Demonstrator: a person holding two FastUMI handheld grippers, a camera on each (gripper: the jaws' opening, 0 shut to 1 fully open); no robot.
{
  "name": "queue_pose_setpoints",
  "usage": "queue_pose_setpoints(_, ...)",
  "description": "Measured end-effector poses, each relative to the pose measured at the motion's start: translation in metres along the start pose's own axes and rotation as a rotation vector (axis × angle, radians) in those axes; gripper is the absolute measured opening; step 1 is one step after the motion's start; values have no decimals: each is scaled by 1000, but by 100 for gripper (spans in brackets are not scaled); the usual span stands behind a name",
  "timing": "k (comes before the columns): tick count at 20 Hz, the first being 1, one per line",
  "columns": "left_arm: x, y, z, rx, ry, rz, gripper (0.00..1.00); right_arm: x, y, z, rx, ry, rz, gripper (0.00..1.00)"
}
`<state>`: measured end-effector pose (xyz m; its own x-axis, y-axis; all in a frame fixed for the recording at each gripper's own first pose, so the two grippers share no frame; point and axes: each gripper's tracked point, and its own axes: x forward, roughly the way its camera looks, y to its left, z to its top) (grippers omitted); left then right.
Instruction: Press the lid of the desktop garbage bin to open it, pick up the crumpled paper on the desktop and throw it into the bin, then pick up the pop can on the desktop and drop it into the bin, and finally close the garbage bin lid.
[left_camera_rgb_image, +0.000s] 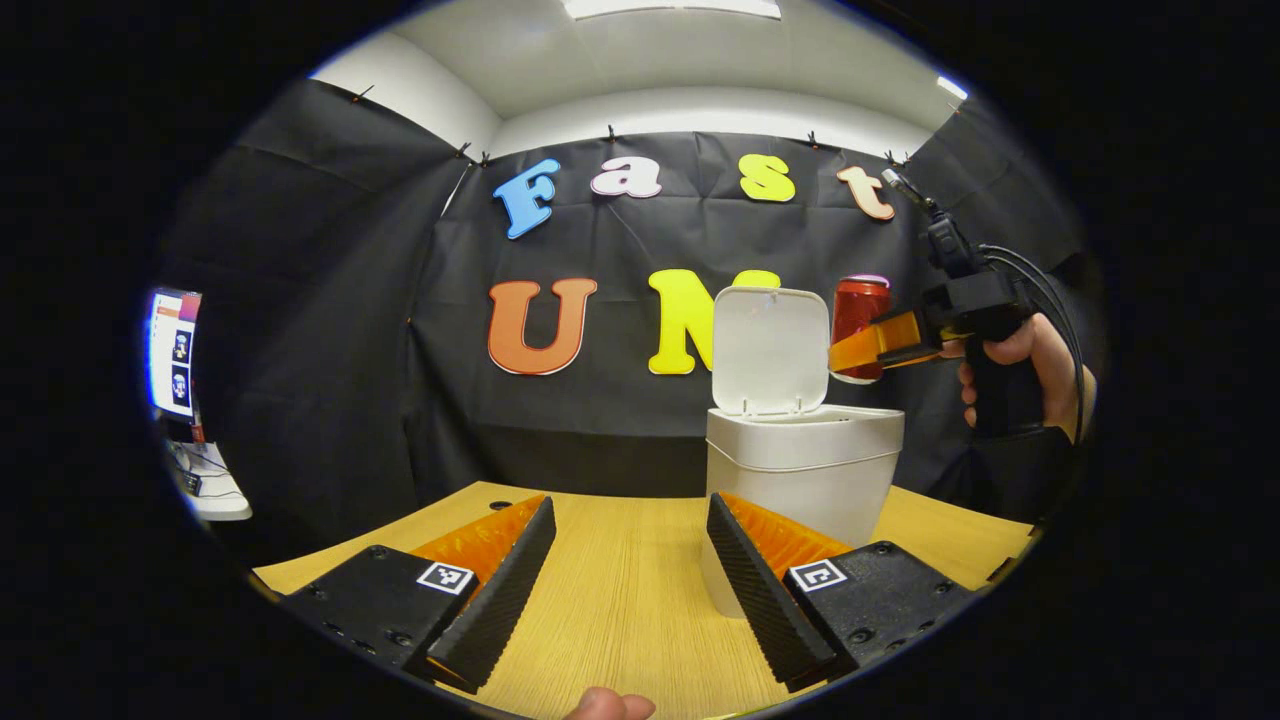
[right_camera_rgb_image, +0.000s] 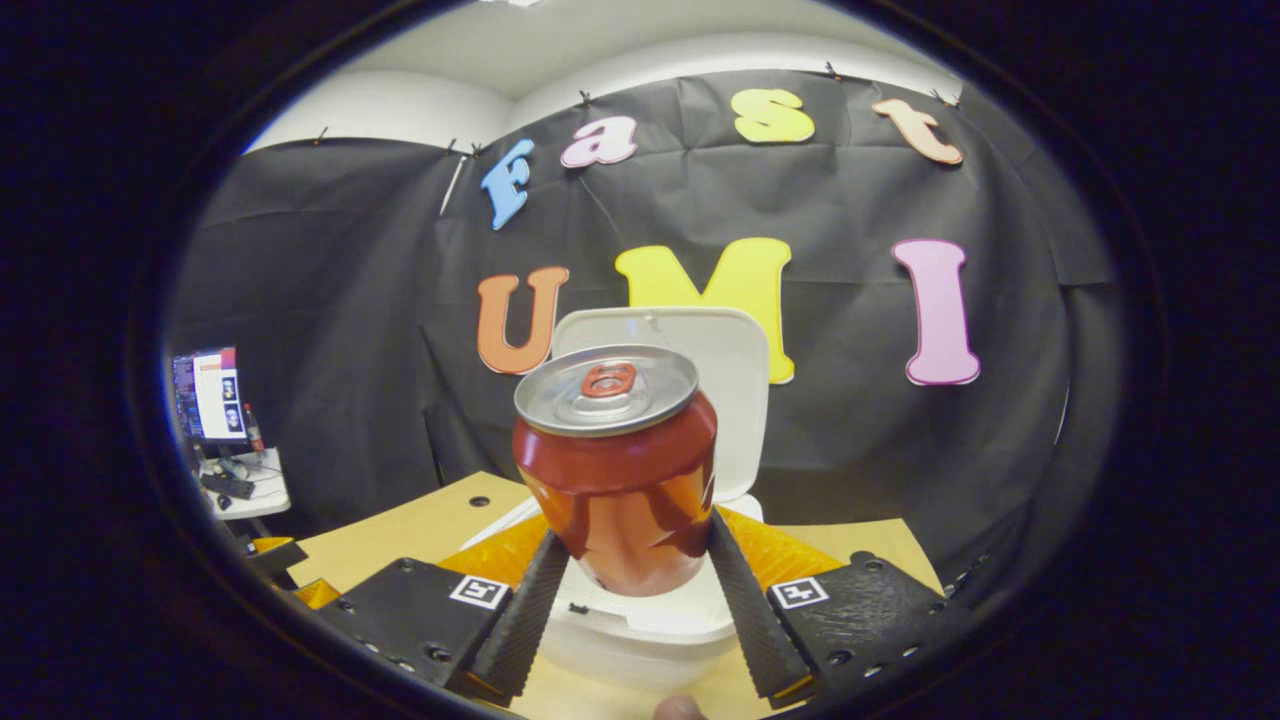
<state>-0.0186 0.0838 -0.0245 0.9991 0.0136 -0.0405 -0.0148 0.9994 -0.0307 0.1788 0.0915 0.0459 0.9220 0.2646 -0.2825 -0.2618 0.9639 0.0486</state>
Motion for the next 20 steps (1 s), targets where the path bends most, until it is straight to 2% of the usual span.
queue_pose_setpoints(9, -7, 5, -9, -1, 14, -9, 99, 25, 6, -11, 31, 45, -20, 80)
queue_pose_setpoints(12, -3, -7, -16, -15, 26, -59, 99, 32, 7, -16, 44, 57, -29, 80)
queue_pose_setpoints(15, -2, -6, -21, -15, 39, -72, 98, 37, 9, -16, 33, 61, -43, 80)
queue_pose_setpoints(20, -2, 5, -15, 2, 26, -46, 98, 45, 14, -24, 43, 81, -40, 81)
